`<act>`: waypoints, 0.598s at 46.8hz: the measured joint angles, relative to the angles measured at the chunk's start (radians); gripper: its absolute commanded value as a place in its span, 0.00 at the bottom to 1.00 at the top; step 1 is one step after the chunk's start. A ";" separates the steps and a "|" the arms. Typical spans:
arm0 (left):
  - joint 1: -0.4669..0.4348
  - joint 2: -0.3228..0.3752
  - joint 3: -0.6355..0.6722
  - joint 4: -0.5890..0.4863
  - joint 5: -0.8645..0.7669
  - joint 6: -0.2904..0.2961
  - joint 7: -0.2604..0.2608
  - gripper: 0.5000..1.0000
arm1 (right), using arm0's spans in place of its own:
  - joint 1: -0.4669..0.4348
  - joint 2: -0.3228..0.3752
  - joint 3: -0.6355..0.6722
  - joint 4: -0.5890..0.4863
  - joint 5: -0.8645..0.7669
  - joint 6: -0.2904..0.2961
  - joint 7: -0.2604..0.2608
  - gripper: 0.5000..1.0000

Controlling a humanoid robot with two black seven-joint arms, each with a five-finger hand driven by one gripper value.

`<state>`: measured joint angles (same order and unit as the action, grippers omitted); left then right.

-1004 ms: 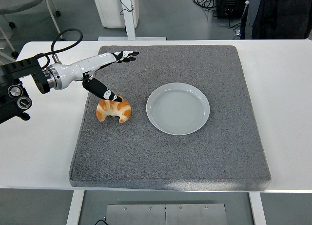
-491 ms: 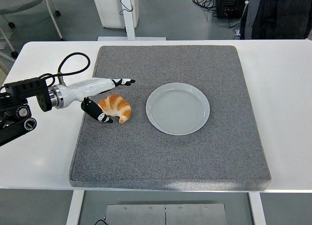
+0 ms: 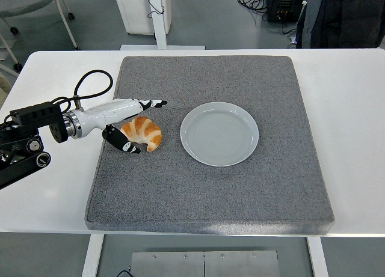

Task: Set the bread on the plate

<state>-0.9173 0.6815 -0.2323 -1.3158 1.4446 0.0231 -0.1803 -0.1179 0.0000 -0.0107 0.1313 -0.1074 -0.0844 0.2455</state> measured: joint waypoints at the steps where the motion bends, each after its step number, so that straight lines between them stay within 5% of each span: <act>1: 0.004 0.000 0.000 0.003 0.004 0.004 0.000 0.95 | 0.000 0.000 0.000 0.000 0.000 0.000 0.000 1.00; 28: 0.019 -0.085 0.002 0.139 0.007 0.038 -0.037 0.95 | 0.000 0.000 0.000 -0.001 0.000 0.000 0.000 1.00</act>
<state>-0.8979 0.5963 -0.2302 -1.1773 1.4515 0.0615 -0.2174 -0.1178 0.0000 -0.0110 0.1307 -0.1074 -0.0844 0.2455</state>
